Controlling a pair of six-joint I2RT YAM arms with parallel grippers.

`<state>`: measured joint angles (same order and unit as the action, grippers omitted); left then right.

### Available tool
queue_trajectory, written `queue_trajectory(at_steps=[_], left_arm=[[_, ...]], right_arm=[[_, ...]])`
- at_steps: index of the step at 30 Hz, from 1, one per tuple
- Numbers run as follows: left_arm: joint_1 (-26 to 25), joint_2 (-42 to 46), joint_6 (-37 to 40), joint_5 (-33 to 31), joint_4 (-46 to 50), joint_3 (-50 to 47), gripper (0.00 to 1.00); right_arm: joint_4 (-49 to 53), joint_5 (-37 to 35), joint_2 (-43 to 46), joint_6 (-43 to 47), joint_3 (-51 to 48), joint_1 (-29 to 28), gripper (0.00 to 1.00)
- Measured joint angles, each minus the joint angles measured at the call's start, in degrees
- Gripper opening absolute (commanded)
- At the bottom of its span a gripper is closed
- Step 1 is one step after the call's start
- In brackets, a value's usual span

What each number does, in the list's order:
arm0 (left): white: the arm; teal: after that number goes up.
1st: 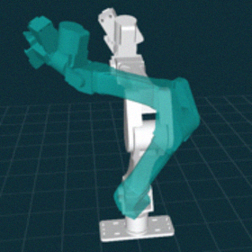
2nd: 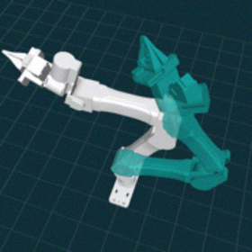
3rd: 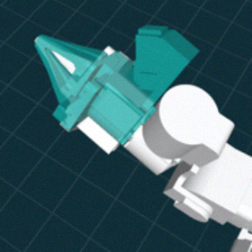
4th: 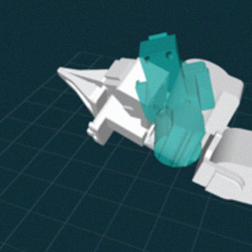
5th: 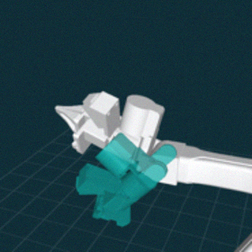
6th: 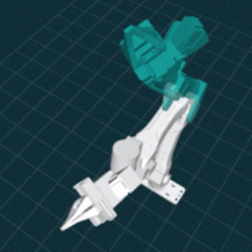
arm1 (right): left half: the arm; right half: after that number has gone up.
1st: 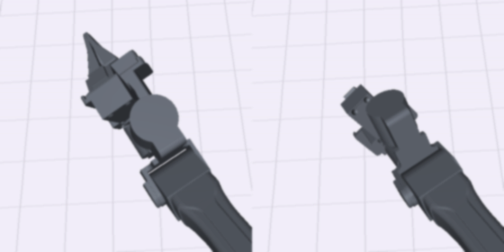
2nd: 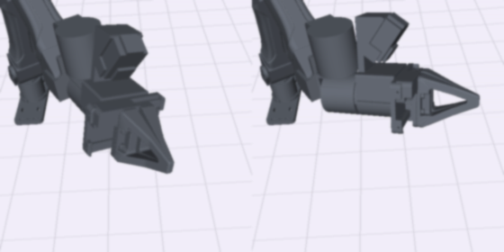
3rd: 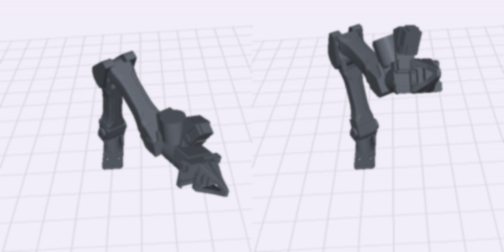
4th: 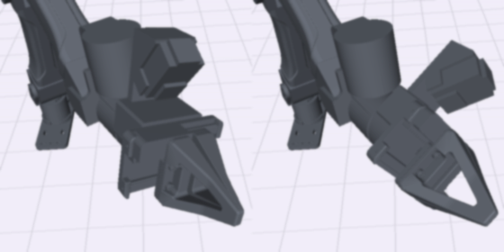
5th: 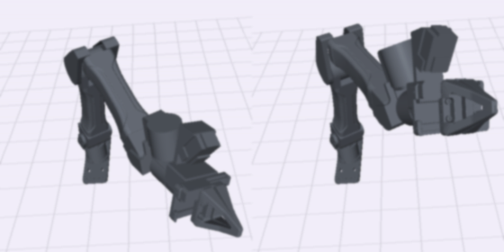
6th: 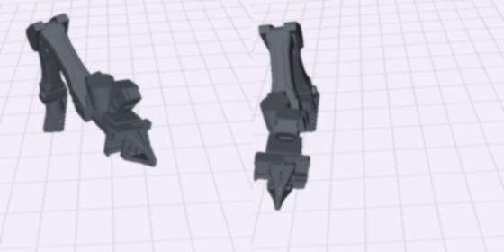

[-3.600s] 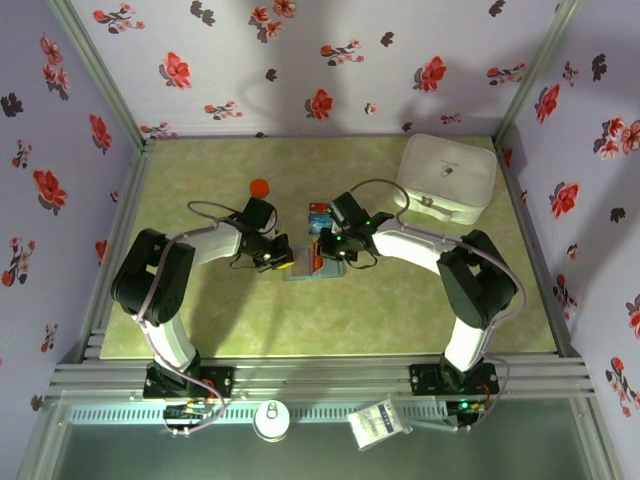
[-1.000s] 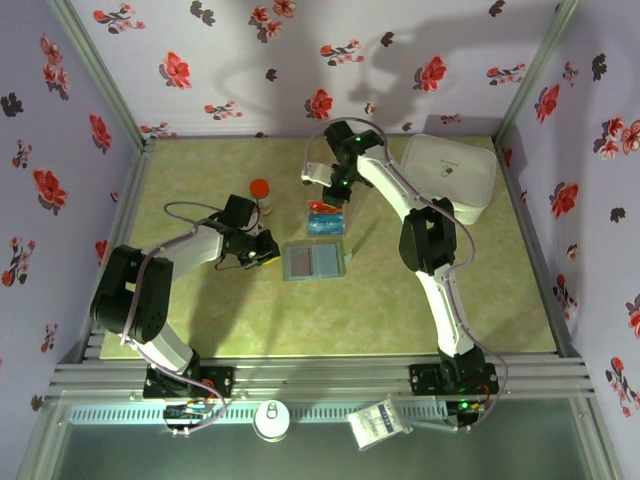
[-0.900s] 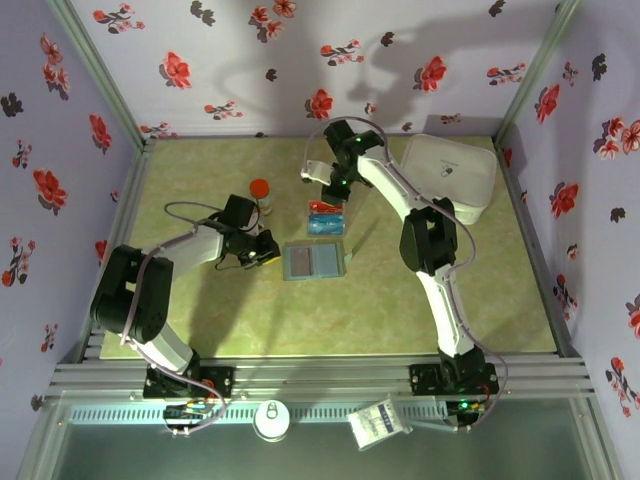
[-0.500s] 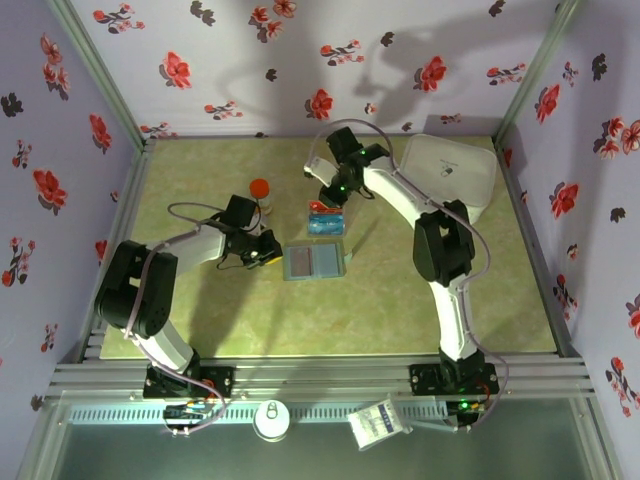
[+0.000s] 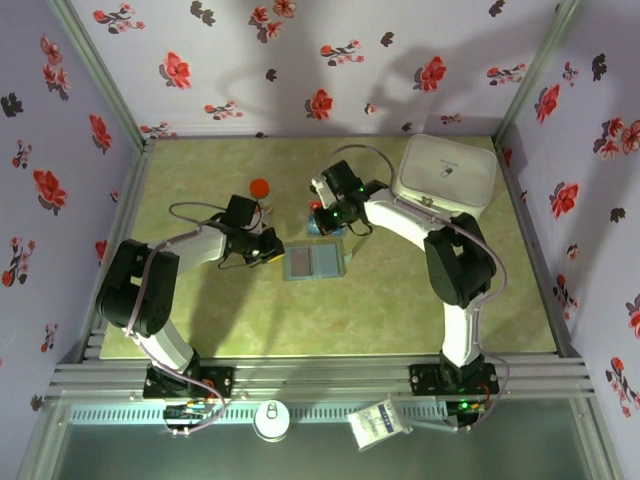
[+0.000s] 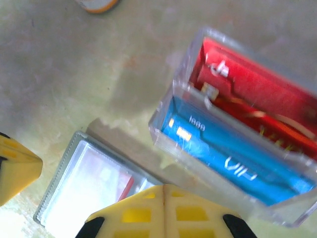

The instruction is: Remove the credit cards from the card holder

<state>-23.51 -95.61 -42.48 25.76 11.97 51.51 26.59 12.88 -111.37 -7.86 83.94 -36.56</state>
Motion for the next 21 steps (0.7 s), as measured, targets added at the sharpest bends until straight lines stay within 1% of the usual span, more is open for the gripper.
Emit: queue_trajectory(at_steps=[4,9,14,21], left_arm=[[-0.3,-0.6,-0.1,0.1,-0.5,-0.3,0.08],[-1.0,-2.0,-0.3,0.4,-1.0,-0.7,0.06],[-1.4,-2.5,-0.3,0.4,-0.8,-1.2,0.03],[-1.4,-3.0,-0.2,0.2,-0.7,-1.4,0.02]], right_arm=[[-4.9,-0.3,2.6,-8.5,-5.6,-1.9,0.01],[-9.8,-0.5,3.9,-17.1,-8.9,-4.3,0.03],[-12.6,-0.5,4.2,-22.9,-11.5,-4.9,0.03],[-13.5,0.1,4.1,-30.3,-13.9,-5.1,0.09]])
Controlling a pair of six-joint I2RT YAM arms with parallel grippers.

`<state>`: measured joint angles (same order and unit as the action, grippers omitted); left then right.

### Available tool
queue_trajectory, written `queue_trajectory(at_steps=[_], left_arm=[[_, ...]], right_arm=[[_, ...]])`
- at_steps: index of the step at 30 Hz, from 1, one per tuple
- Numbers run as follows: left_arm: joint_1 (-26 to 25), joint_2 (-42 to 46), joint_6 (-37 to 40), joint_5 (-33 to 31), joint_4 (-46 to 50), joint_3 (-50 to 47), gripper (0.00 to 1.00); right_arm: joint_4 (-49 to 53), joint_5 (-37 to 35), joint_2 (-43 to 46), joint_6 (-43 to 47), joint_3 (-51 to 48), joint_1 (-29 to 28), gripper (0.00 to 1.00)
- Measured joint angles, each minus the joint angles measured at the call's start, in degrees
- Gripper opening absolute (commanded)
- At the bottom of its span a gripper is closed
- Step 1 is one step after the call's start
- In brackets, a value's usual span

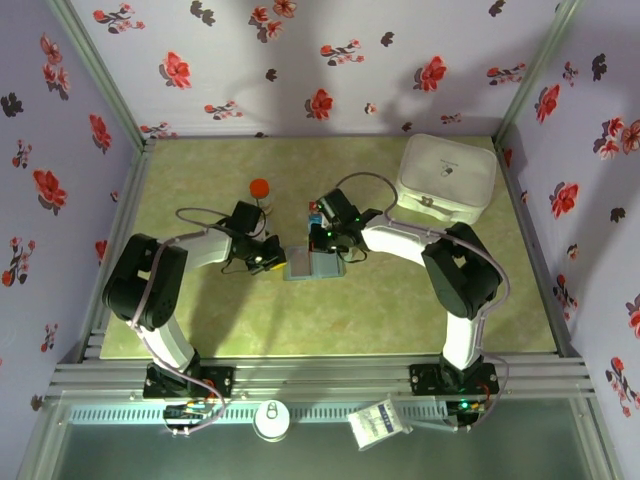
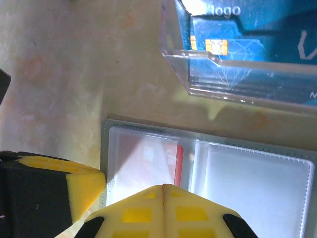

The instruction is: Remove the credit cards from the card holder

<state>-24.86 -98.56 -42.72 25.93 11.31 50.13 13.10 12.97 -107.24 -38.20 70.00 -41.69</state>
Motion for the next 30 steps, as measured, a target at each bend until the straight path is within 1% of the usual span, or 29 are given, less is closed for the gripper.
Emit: queue_trajectory(at_steps=[8,10,16,26,30], left_arm=[[0.0,-0.2,0.0,-0.4,0.5,0.0,0.02],[0.0,-0.6,0.0,-0.4,0.5,0.1,0.02],[0.0,-1.1,0.1,-0.4,0.9,0.7,0.03],[0.0,-1.6,0.7,-0.4,1.4,1.5,0.03],[0.0,-1.7,0.9,-0.4,1.5,1.6,0.03]], right_arm=[[-3.6,4.2,-0.3,-6.9,-2.2,-0.3,0.21],[-4.9,5.4,-0.7,-8.5,-2.3,-0.4,0.23],[-7.3,7.3,-2.4,-11.2,-2.3,-1.1,0.2],[-6.9,8.3,-3.7,-11.8,-2.3,-1.5,0.2],[-5.1,8.0,-4.5,-11.5,-2.3,-1.5,0.2]])
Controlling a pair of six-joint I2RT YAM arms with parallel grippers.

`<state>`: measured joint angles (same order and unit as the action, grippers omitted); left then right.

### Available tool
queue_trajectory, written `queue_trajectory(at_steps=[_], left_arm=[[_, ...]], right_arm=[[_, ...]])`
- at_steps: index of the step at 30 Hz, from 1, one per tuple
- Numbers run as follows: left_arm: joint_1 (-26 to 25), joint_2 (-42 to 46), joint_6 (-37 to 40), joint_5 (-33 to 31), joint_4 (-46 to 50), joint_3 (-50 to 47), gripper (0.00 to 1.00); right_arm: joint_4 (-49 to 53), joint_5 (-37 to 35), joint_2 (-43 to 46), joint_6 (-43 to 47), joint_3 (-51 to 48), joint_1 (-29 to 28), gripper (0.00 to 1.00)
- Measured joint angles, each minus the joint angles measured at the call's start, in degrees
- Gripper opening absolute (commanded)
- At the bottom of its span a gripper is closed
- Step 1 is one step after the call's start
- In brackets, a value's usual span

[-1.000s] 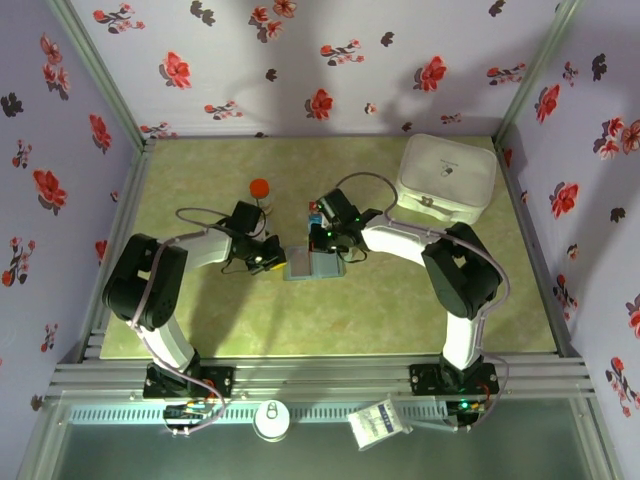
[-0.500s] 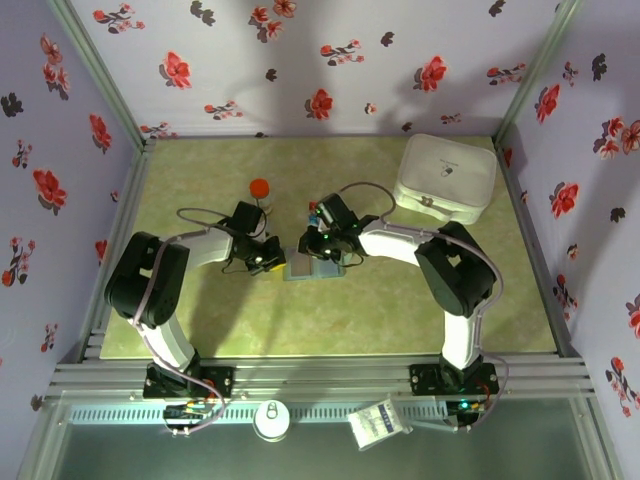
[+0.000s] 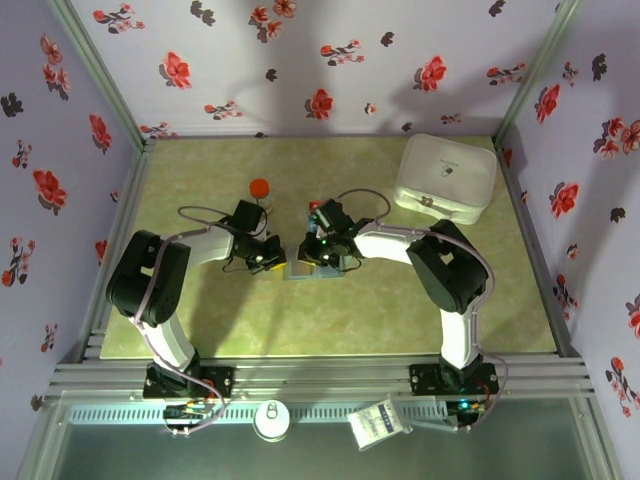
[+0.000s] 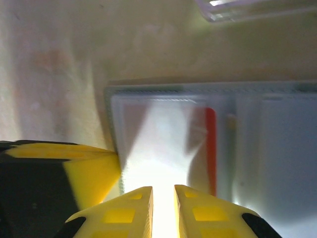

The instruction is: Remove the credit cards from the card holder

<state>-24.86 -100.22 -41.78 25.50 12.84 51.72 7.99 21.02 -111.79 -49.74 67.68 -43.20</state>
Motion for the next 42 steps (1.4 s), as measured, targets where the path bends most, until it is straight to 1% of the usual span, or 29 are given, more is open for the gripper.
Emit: queue_trajectory(at_steps=[9,22,28,37,42], left_arm=[[0.0,-0.2,0.2,0.0,0.5,0.3,0.03],[0.0,-0.3,0.3,-0.3,1.6,1.0,0.03],[0.0,-0.3,0.4,-0.4,1.8,1.0,0.03],[0.0,-0.3,0.3,-0.5,2.2,1.2,0.03],[0.0,1.7,-0.3,-0.9,2.6,1.2,0.09]], right_arm=[[2.8,-1.4,-0.1,1.0,0.4,0.0,0.2],[2.8,-1.9,0.1,1.7,0.2,0.5,0.2],[-1.4,-0.7,1.6,0.9,-3.7,1.8,0.19],[-9.9,3.1,2.3,-1.7,-8.5,3.4,0.18],[-13.9,4.8,2.5,-2.8,-10.7,4.1,0.17]])
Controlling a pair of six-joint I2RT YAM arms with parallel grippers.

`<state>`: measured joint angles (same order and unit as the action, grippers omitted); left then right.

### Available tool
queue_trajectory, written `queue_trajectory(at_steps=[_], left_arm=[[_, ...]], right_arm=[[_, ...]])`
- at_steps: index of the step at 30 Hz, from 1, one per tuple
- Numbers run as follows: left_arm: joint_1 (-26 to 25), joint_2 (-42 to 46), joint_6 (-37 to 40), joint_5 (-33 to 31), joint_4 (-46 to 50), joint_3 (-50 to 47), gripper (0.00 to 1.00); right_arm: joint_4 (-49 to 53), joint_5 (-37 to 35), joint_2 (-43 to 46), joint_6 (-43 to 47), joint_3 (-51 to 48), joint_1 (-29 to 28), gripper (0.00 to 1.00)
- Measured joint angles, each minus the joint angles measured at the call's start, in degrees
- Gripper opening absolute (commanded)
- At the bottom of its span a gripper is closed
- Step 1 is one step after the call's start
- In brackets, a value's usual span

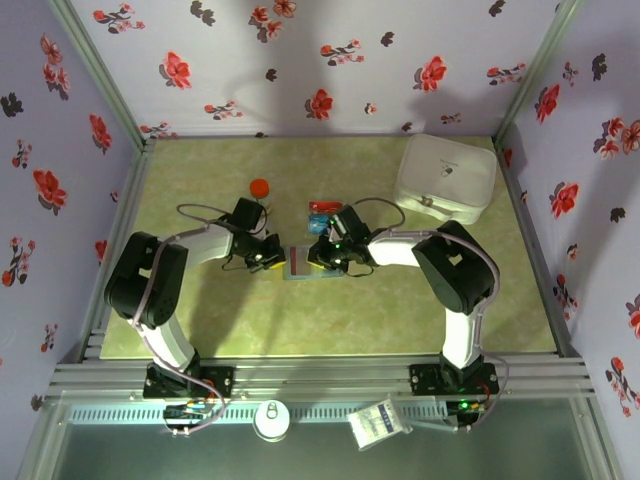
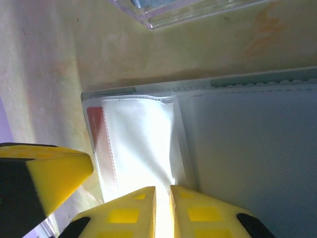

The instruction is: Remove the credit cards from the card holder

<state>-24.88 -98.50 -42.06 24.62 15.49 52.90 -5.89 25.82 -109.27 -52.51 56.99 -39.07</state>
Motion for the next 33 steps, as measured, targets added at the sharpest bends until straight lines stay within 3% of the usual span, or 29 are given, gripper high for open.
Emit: queue_trajectory(at_steps=[13,21,33], left_arm=[[-2.8,-0.3,-5.3,2.8,-5.2,1.2,0.24],[-2.8,-2.8,-6.1,3.1,-6.8,1.2,0.29],[-3.6,-4.2,-7.3,3.5,-8.7,1.3,0.24]], right_arm=[[-5.0,2.3,0.0,-0.7,-2.7,1.0,0.14],[-7.7,3.3,0.0,-1.7,-4.0,1.5,0.14],[-9.4,3.9,0.0,-2.2,-4.9,1.7,0.13]])
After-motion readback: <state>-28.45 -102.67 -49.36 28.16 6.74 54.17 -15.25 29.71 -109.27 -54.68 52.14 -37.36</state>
